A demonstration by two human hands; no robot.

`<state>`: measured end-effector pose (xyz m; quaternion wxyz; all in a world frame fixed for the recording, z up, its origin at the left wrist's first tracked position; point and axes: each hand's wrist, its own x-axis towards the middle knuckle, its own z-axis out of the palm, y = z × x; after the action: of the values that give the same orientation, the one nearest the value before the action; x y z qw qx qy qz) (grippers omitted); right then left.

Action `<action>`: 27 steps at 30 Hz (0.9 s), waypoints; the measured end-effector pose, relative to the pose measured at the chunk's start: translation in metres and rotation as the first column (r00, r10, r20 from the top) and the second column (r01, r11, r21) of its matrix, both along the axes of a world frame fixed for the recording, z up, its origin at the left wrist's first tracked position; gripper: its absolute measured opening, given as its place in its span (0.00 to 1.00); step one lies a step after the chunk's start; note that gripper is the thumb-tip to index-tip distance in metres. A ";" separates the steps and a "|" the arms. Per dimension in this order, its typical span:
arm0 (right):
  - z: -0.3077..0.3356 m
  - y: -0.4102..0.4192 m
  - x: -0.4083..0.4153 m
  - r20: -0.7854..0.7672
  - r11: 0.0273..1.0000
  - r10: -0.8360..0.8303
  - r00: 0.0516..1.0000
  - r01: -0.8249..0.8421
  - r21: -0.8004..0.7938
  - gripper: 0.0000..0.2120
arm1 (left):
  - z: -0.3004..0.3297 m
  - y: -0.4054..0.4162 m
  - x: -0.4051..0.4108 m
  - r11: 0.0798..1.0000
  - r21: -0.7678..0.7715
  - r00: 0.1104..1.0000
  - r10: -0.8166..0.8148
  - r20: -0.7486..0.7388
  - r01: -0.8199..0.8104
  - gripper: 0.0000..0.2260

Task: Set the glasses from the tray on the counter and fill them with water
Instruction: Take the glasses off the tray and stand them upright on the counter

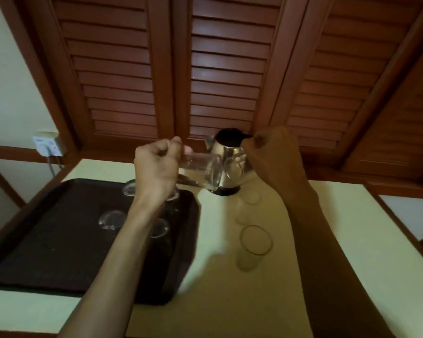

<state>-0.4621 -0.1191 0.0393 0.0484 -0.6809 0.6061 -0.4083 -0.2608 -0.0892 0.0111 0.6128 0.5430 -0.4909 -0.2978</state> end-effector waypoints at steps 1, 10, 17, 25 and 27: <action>-0.001 0.003 -0.022 0.030 1.000 0.009 1.000 -0.009 -0.005 0.15 | -0.002 0.000 -0.022 0.999 0.039 0.993 0.000 -0.119 0.004 0.15; -0.047 0.008 -0.187 0.845 0.979 -0.043 0.533 -0.147 0.143 0.09 | -0.019 0.010 -0.167 0.917 0.213 0.360 0.084 -0.929 0.337 0.11; -0.106 -0.008 -0.238 1.000 0.849 -0.028 -0.001 -0.528 0.023 0.17 | -0.024 0.011 -0.222 0.848 0.117 0.004 0.134 -0.991 0.517 0.19; -0.138 -0.019 -0.238 0.771 0.853 -0.302 -0.561 -0.520 -0.044 0.12 | -0.043 0.016 -0.270 0.737 0.047 -0.019 0.080 -0.997 0.674 0.17; -0.142 -0.021 -0.237 0.787 0.841 -0.352 -0.507 -0.541 0.028 0.14 | -0.046 0.016 -0.274 0.728 -0.020 -0.062 0.031 -0.998 0.685 0.21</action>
<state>-0.6994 -0.1396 -0.1031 0.7643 0.0078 0.2449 -0.5965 -0.5347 -0.0730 -0.0345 0.5022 0.1745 0.0450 -0.8458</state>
